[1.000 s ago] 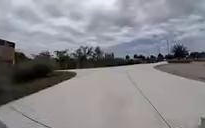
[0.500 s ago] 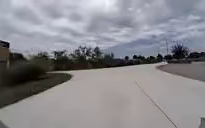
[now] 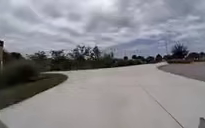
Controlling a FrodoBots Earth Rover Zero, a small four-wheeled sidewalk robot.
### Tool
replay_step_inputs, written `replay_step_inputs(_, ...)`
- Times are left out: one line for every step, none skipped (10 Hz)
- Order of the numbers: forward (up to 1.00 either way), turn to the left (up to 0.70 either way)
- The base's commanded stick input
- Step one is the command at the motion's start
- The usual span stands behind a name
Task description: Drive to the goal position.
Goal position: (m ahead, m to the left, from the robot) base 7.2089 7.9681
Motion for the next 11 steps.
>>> replay_step_inputs(0.85,0.0)
replay_step_inputs(0.85,0.0)
replay_step_inputs(0.85,0.0)
replay_step_inputs(0.85,0.0)
replay_step_inputs(0.85,0.0)
replay_step_inputs(0.85,0.0)
replay_step_inputs(0.85,0.0)
replay_step_inputs(0.85,0.0)
replay_step_inputs(0.85,0.0)
replay_step_inputs(0.85,0.0)
replay_step_inputs(0.85,0.0)
